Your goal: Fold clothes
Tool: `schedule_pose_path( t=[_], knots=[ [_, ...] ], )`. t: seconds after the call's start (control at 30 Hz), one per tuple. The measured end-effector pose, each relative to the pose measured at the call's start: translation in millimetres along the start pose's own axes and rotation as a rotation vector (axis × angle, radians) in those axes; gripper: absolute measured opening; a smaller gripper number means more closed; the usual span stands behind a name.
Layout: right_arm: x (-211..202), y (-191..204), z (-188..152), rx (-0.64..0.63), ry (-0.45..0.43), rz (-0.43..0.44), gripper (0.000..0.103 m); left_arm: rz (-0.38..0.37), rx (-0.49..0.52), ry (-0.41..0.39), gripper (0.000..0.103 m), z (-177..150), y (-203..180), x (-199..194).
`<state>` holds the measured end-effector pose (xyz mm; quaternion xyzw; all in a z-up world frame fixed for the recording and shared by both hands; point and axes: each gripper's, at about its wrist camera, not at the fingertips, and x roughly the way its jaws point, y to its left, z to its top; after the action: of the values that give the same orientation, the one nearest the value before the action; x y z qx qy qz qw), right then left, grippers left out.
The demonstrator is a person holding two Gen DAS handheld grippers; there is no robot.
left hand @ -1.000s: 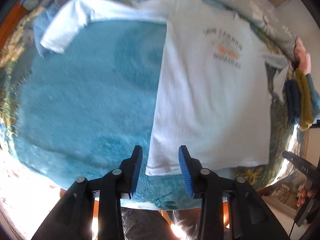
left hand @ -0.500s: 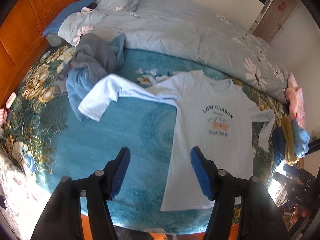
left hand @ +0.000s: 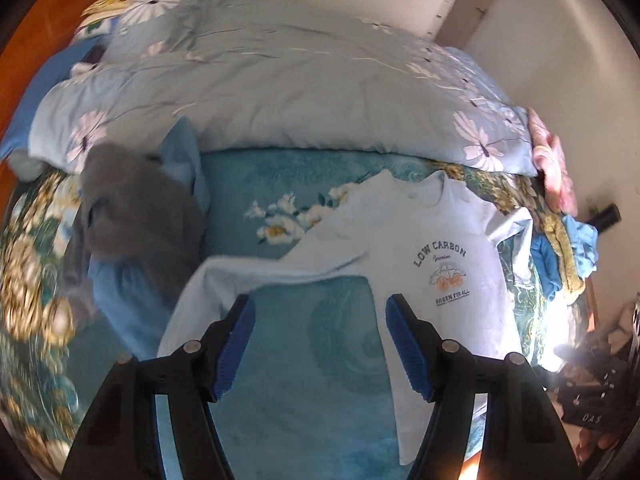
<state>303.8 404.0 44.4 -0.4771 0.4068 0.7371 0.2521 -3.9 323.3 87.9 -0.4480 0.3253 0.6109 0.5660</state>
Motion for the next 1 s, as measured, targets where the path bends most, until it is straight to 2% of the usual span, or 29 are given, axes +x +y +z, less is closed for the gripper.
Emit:
schedule_pose_path(
  t=[0.1, 0.23, 0.37, 0.5, 0.63, 0.7, 0.77, 1.0],
  knots=[
    [0, 18, -1, 0.072, -0.019, -0.011, 0.084, -0.048, 0.069, -0.011, 0.069, 23, 1, 15],
    [5, 33, -3, 0.125, -0.024, -0.043, 0.084, -0.109, 0.137, -0.021, 0.069, 55, 5, 55],
    [23, 39, -10, 0.120, -0.001, -0.086, 0.084, -0.179, 0.256, -0.055, 0.069, 82, 6, 97],
    [38, 39, -16, 0.153, 0.011, -0.109, 0.084, -0.218, 0.320, -0.072, 0.069, 97, 6, 138],
    [47, 39, -11, 0.221, -0.038, -0.090, 0.084, -0.181, 0.321, -0.060, 0.069, 95, -6, 167],
    [51, 41, 1, 0.259, -0.082, -0.074, 0.084, -0.168, 0.289, -0.063, 0.069, 91, -9, 176],
    [59, 43, 18, 0.274, -0.123, -0.095, 0.087, -0.152, 0.251, -0.061, 0.069, 84, -11, 186],
    [95, 36, 50, 0.299, -0.148, -0.114, 0.088, -0.074, 0.222, -0.062, 0.069, 59, -24, 216]
  ],
)
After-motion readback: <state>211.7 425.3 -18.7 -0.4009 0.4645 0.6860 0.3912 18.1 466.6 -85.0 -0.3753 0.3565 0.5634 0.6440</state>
